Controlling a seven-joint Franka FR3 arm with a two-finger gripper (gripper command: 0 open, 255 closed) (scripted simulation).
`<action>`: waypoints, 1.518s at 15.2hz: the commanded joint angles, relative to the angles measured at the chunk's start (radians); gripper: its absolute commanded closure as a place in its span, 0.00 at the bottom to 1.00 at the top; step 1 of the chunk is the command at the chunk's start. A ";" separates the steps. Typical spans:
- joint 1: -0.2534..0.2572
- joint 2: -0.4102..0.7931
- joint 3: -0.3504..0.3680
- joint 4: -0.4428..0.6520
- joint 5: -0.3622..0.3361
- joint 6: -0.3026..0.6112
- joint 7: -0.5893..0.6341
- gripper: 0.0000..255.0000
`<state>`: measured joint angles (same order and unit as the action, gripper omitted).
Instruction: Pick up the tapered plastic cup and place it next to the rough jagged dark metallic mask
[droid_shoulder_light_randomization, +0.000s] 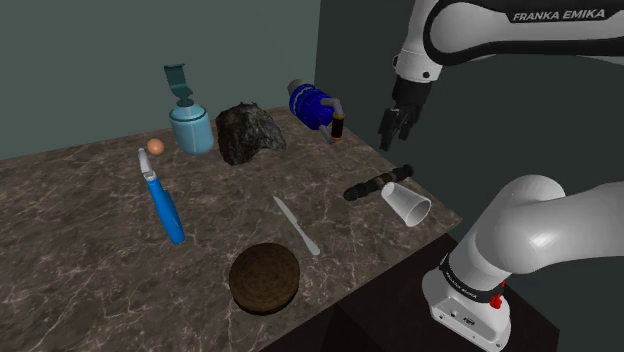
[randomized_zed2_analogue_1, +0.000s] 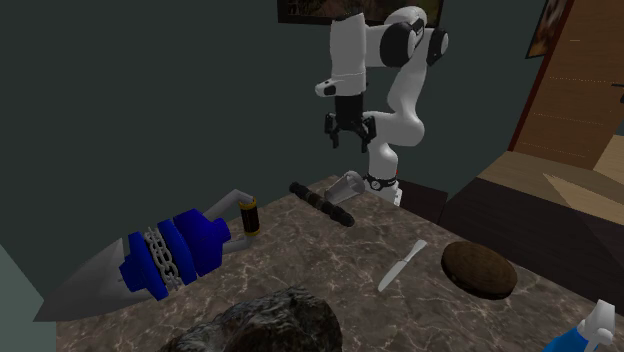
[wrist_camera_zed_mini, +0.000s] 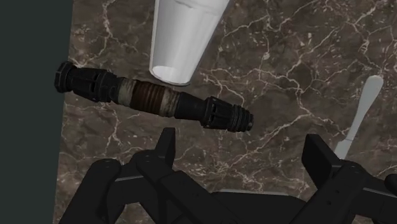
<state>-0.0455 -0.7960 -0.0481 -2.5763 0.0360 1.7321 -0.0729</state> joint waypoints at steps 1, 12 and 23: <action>-0.013 -0.003 -0.024 -0.065 -0.008 0.061 -0.021 0.00; -0.086 0.183 -0.183 -0.285 -0.053 0.444 -0.165 0.00; -0.070 0.267 -0.193 -0.345 -0.040 0.587 -0.175 0.00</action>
<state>-0.1154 -0.5303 -0.2406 -2.9211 -0.0042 2.3169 -0.2480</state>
